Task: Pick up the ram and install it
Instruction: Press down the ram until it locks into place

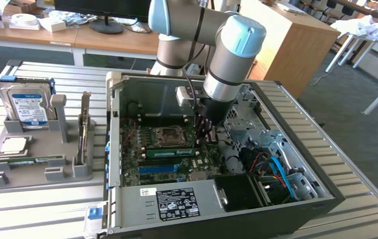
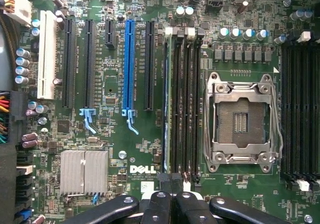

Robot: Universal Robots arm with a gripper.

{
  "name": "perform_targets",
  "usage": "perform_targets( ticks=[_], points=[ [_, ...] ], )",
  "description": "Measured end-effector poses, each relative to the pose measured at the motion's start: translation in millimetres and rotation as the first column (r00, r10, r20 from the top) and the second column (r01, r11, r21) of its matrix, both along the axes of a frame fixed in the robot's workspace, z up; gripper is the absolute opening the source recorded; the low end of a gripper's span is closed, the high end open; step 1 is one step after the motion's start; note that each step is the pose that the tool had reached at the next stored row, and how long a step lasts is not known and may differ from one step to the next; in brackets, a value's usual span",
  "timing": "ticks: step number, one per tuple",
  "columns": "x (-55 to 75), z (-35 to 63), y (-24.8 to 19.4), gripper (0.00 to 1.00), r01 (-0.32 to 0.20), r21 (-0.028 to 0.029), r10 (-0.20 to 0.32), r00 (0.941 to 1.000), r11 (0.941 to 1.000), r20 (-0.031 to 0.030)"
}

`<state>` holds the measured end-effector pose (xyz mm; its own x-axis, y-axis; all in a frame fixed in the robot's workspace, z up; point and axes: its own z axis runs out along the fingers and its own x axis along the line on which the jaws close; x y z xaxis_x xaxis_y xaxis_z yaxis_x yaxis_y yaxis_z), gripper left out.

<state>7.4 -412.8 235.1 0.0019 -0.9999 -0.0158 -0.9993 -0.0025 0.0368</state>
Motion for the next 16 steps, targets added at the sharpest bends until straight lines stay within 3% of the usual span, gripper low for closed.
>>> perform_targets(
  ticks=[16],
  points=[
    [0.0,-5.2,0.0,0.1,0.0,0.001,0.0,1.0,1.0,0.0001]
  ],
)
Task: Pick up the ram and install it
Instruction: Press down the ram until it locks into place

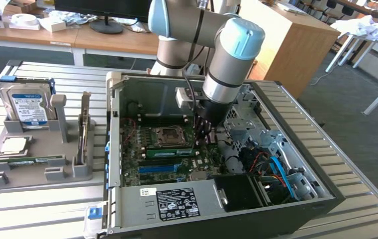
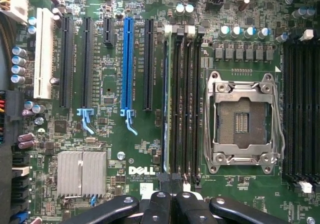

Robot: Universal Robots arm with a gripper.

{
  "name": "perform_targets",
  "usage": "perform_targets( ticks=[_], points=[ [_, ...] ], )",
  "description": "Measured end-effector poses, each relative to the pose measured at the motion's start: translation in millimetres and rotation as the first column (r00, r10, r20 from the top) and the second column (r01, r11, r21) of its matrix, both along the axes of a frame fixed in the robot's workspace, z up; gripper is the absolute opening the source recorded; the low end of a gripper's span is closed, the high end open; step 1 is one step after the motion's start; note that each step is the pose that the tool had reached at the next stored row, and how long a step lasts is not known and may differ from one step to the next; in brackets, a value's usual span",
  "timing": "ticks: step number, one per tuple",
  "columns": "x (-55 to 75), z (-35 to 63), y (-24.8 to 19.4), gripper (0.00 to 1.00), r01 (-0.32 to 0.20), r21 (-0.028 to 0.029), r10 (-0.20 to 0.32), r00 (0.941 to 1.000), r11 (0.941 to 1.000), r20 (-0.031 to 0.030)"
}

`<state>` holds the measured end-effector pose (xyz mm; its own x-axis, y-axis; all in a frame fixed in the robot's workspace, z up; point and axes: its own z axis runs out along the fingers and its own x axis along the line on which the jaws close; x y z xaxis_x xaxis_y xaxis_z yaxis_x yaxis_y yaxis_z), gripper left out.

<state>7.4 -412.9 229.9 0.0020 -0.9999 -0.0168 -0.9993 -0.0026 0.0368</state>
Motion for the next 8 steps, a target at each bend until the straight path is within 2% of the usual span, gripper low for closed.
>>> perform_targets(
  ticks=[8],
  points=[
    [0.0,-3.1,0.0,0.1,0.0,0.002,0.0,1.0,1.0,0.0]
  ],
)
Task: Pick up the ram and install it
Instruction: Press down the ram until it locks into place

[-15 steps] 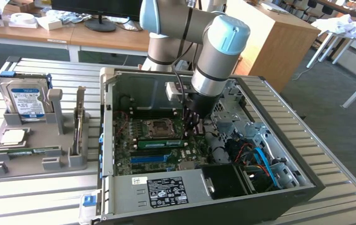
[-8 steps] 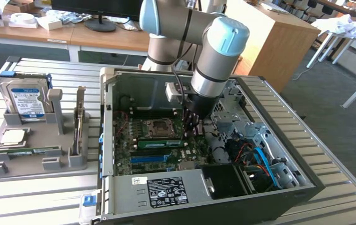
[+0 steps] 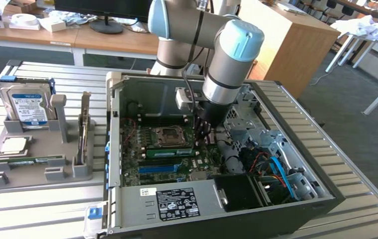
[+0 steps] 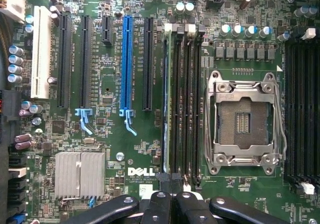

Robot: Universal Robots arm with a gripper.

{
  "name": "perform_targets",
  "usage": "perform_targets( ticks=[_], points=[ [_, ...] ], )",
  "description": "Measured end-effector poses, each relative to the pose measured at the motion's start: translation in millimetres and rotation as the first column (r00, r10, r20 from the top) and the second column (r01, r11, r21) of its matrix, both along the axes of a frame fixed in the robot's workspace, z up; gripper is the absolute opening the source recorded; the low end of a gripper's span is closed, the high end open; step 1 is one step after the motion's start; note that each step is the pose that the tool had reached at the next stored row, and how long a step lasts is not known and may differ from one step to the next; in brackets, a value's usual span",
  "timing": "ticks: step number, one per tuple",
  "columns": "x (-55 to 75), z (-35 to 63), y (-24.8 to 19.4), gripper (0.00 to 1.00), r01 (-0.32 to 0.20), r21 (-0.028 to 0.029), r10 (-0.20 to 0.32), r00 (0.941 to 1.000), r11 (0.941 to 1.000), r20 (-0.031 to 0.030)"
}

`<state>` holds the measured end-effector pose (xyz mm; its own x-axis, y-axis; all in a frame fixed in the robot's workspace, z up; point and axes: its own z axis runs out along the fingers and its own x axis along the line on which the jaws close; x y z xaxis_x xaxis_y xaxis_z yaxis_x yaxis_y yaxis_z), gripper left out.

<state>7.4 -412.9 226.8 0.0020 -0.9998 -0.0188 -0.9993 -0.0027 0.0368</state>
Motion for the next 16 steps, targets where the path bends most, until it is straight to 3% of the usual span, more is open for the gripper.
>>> perform_targets(
  ticks=[16],
  points=[
    [0.0,-3.6,-0.2,0.1,0.0,0.0002,0.0,1.0,1.0,0.0001]
  ],
)
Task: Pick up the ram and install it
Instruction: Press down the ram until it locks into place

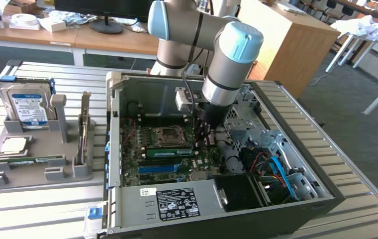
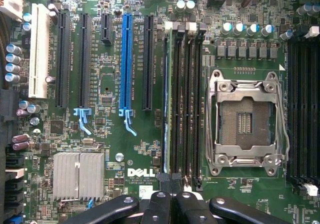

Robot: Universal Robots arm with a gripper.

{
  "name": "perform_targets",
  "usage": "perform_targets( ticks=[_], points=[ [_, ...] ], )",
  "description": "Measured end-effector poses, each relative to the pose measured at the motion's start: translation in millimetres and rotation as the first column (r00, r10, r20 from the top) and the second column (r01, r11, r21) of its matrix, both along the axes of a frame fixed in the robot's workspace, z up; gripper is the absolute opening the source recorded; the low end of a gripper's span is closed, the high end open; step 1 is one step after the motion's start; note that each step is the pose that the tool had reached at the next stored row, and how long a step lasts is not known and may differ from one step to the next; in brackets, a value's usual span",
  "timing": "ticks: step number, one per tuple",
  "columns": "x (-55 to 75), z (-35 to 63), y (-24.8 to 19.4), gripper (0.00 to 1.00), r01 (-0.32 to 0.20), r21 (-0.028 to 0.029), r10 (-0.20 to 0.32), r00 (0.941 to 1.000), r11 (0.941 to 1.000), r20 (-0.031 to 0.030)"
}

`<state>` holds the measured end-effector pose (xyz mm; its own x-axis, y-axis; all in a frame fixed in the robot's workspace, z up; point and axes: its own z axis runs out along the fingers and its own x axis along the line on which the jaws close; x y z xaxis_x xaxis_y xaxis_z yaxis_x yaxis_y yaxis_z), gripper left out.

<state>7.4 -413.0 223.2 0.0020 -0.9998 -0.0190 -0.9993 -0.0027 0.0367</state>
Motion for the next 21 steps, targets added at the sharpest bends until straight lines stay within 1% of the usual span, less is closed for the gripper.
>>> perform_targets(
  ticks=[16,18,19,20,21],
  points=[
    [0.0,-0.8,-0.1,0.1,0.0,0.0003,0.0,1.0,1.0,0.0],
    [0.0,0.5,0.1,0.1,0.0,0.0013,0.0,1.0,1.0,-0.0001],
    [-0.1,2.2,0.0,0.1,0.0,0.0006,0.0,1.0,1.0,-0.0003],
    [-0.1,4.2,-0.1,0.1,0.0,0.0001,0.0,1.0,1.0,-0.0004],
    [0.0,8.9,-0.1,0.1,0.0,0.0003,0.0,1.0,1.0,-0.0004]
  ],
)
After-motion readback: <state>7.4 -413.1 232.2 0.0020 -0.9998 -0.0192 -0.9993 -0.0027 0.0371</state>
